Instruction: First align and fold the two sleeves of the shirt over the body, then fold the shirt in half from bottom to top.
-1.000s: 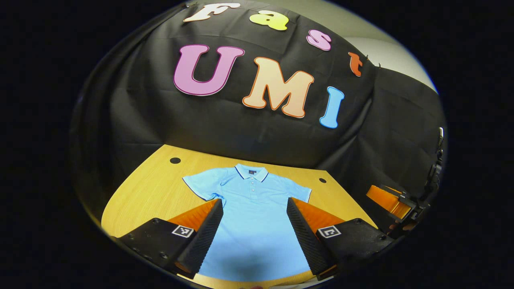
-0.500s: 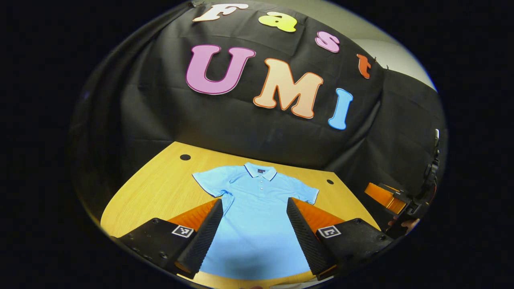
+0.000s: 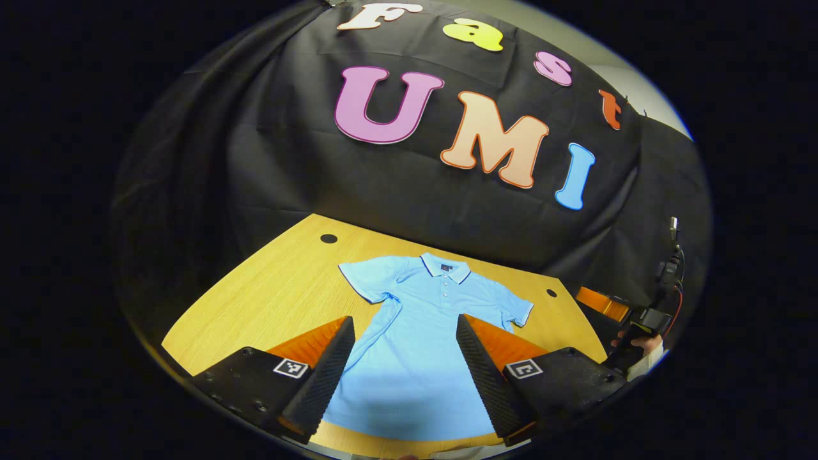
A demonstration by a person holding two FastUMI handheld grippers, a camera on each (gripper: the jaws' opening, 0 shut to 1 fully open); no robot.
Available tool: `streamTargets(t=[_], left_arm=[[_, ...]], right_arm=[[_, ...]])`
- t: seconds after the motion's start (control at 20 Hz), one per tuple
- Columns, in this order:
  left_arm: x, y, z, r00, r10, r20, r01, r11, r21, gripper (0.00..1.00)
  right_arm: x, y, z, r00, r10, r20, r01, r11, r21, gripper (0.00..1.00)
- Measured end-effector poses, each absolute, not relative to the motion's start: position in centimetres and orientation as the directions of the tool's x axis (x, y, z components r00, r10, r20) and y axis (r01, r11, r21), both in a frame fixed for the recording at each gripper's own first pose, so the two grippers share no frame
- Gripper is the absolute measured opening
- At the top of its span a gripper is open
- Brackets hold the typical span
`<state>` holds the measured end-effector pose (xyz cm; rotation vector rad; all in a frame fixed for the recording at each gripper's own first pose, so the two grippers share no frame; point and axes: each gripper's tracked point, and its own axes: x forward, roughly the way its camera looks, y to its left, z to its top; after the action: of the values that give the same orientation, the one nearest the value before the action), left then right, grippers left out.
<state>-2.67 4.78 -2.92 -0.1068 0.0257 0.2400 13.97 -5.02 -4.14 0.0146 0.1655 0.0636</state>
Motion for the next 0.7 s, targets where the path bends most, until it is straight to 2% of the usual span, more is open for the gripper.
streamTargets(t=[0.4,0.5,0.55,0.6,0.7], left_arm=[[-2.1,5.8,-3.8,0.946,0.313,-0.084,-0.319,0.944,-0.083,0.95],[-1.6,5.7,-3.9,0.943,0.319,-0.095,-0.327,0.941,-0.085,0.96],[-1.1,5.6,-4.0,0.942,0.319,-0.102,-0.328,0.94,-0.092,0.96],[-0.2,5.1,-4.2,0.942,0.318,-0.109,-0.329,0.939,-0.099,0.96],[0.5,4.6,-4.4,0.941,0.318,-0.117,-0.33,0.939,-0.101,0.96]], right_arm=[[28.2,-10.1,-9.5,0.948,0.015,-0.318,-0.032,0.998,-0.048,0.98],[30.7,-11.4,-12.2,0.934,0.004,-0.357,-0.018,0.999,-0.035,0.94],[31.6,-12.1,-13.5,0.925,-0.004,-0.379,-0.011,0.999,-0.036,0.98],[32.6,-12.9,-15.0,0.916,-0.026,-0.4,0.006,0.999,-0.051,0.94],[33.5,-13.6,-17.3,0.901,-0.036,-0.433,0.009,0.998,-0.064,0.98]])
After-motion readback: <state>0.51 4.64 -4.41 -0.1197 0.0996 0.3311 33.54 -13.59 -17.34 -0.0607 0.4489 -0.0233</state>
